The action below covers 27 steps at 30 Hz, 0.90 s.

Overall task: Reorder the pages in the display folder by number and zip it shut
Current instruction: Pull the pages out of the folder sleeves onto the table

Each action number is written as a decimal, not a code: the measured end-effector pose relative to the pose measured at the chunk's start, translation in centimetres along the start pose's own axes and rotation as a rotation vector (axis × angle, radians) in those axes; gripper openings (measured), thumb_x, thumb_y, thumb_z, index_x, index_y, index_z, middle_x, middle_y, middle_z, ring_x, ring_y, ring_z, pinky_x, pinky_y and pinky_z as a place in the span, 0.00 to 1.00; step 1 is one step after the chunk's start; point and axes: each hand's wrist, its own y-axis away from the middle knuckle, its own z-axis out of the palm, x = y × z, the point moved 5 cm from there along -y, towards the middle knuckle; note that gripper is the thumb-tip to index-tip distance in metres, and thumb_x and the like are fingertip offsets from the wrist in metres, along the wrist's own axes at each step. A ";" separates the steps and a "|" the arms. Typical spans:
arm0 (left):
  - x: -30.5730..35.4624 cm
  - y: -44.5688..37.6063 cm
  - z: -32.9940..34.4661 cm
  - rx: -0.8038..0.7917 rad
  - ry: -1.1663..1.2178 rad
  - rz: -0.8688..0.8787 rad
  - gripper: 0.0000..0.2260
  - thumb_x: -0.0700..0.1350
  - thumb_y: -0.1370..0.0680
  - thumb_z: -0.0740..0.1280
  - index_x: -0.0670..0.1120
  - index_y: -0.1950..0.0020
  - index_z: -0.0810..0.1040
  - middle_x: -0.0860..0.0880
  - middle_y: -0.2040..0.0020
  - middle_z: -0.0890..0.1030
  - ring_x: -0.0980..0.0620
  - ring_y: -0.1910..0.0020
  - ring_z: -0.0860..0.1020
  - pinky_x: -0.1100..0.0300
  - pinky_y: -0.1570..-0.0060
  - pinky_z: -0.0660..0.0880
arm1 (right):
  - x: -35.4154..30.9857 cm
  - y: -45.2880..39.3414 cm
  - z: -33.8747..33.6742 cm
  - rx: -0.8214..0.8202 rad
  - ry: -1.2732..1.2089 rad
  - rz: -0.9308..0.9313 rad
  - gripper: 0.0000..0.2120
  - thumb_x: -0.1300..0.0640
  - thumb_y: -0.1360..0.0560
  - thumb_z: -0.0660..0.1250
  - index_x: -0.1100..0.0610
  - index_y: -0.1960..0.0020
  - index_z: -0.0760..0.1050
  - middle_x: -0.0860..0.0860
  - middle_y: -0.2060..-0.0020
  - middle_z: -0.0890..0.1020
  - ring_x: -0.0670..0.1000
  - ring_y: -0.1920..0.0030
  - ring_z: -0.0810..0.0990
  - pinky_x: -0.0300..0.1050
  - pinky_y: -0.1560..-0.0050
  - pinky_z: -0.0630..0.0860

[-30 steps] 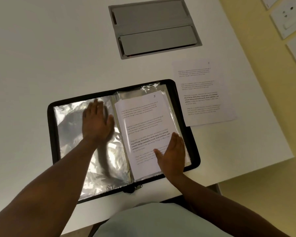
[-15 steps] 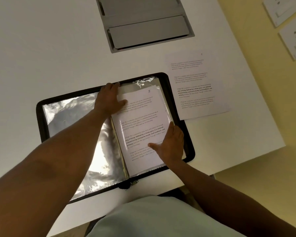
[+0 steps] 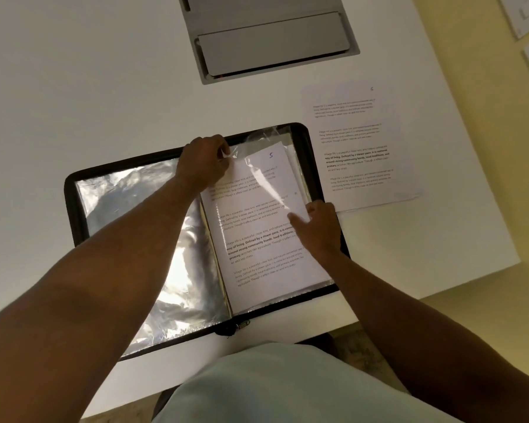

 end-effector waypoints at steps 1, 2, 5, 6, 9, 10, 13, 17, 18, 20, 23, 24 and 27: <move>0.0 -0.1 -0.2 -0.003 0.012 0.010 0.10 0.44 0.24 0.68 0.46 0.43 0.80 0.50 0.55 0.80 0.47 0.55 0.78 0.56 0.54 0.73 | -0.5 -0.8 -0.2 -0.017 -0.010 -0.010 0.19 0.48 0.28 0.73 0.59 0.46 0.73 0.49 0.53 0.73 0.49 0.54 0.75 0.40 0.58 0.77; 0.0 -0.3 -0.3 -0.009 0.018 0.018 0.11 0.45 0.24 0.69 0.46 0.42 0.80 0.50 0.56 0.80 0.48 0.55 0.78 0.57 0.55 0.72 | -1.1 -1.5 -0.4 -0.035 -0.011 -0.029 0.18 0.48 0.27 0.72 0.59 0.46 0.73 0.50 0.54 0.74 0.48 0.56 0.75 0.36 0.61 0.73; 0.2 -0.7 -0.7 -0.029 0.051 0.023 0.06 0.45 0.24 0.70 0.46 0.49 0.82 0.49 0.54 0.81 0.51 0.55 0.77 0.58 0.55 0.71 | -2.8 -3.9 -0.6 -0.087 -0.047 -0.069 0.17 0.48 0.26 0.71 0.59 0.47 0.73 0.47 0.60 0.76 0.43 0.62 0.74 0.33 0.64 0.68; 0.3 -0.8 -0.8 -0.036 0.071 0.021 0.05 0.46 0.25 0.71 0.46 0.51 0.82 0.49 0.54 0.82 0.51 0.55 0.77 0.57 0.54 0.73 | -3.5 -4.7 -0.7 -0.093 -0.042 -0.086 0.17 0.47 0.26 0.70 0.59 0.47 0.73 0.46 0.62 0.75 0.42 0.63 0.73 0.34 0.63 0.69; 0.4 -0.9 -0.8 -0.060 0.125 -0.009 0.06 0.47 0.26 0.73 0.46 0.55 0.80 0.49 0.55 0.82 0.50 0.54 0.78 0.54 0.52 0.76 | -5.7 -6.8 -1.0 -0.069 -0.031 -0.157 0.20 0.43 0.24 0.67 0.58 0.42 0.74 0.45 0.59 0.77 0.45 0.57 0.77 0.40 0.55 0.74; 0.3 -0.9 -0.8 -0.063 0.140 -0.026 0.06 0.47 0.26 0.73 0.46 0.55 0.80 0.49 0.56 0.82 0.50 0.55 0.79 0.54 0.53 0.76 | -6.5 -7.5 -1.1 -0.049 -0.033 -0.175 0.21 0.42 0.23 0.66 0.58 0.42 0.74 0.46 0.57 0.77 0.45 0.56 0.77 0.40 0.54 0.74; 0.2 -1.2 -0.7 -0.066 0.142 -0.018 0.06 0.47 0.26 0.73 0.46 0.54 0.82 0.48 0.55 0.83 0.50 0.53 0.79 0.54 0.51 0.76 | -8.7 -9.4 -1.4 0.028 -0.037 -0.212 0.20 0.42 0.22 0.63 0.58 0.42 0.75 0.48 0.55 0.80 0.45 0.56 0.77 0.36 0.58 0.71; 0.6 -0.8 -0.7 0.005 0.092 0.079 0.06 0.46 0.24 0.71 0.44 0.51 0.84 0.46 0.50 0.80 0.50 0.48 0.76 0.59 0.51 0.69 | -11.8 -10.8 -2.1 0.221 0.007 -0.412 0.15 0.48 0.22 0.64 0.58 0.43 0.76 0.52 0.48 0.81 0.49 0.48 0.77 0.41 0.49 0.74; 0.6 -0.5 -0.7 0.035 0.076 0.104 0.06 0.45 0.24 0.71 0.44 0.51 0.84 0.45 0.49 0.78 0.50 0.48 0.74 0.60 0.51 0.68 | -12.8 -10.9 -2.4 0.271 0.021 -0.483 0.12 0.52 0.22 0.64 0.58 0.44 0.77 0.52 0.48 0.81 0.49 0.48 0.77 0.42 0.48 0.75; 0.8 0.4 -0.5 0.063 0.022 0.178 0.06 0.43 0.23 0.70 0.42 0.50 0.84 0.44 0.50 0.78 0.47 0.49 0.72 0.57 0.52 0.70 | -15.3 -11.0 -2.6 0.263 0.008 -0.653 0.08 0.62 0.24 0.63 0.60 0.47 0.78 0.53 0.52 0.82 0.50 0.52 0.79 0.43 0.51 0.78; 0.8 1.4 0.1 0.079 -0.070 0.296 0.07 0.41 0.22 0.67 0.42 0.52 0.84 0.43 0.57 0.82 0.44 0.55 0.76 0.49 0.58 0.76 | -19.1 -10.7 -1.3 -0.124 0.031 -0.789 0.12 0.68 0.25 0.59 0.62 0.51 0.81 0.53 0.56 0.83 0.49 0.57 0.81 0.37 0.55 0.78; 0.7 1.7 0.2 0.086 -0.070 0.285 0.07 0.42 0.22 0.66 0.42 0.52 0.84 0.43 0.58 0.82 0.44 0.57 0.77 0.49 0.60 0.76 | -19.9 -10.3 -0.5 -0.269 0.107 -0.785 0.12 0.68 0.24 0.60 0.61 0.51 0.82 0.51 0.56 0.83 0.48 0.57 0.81 0.32 0.56 0.76; 0.8 2.3 0.2 0.117 -0.084 0.240 0.08 0.44 0.21 0.65 0.43 0.49 0.83 0.41 0.58 0.81 0.44 0.56 0.77 0.53 0.64 0.74 | -20.5 -9.9 2.4 -0.575 0.419 -0.746 0.09 0.65 0.23 0.64 0.59 0.50 0.83 0.49 0.54 0.83 0.45 0.55 0.79 0.33 0.52 0.75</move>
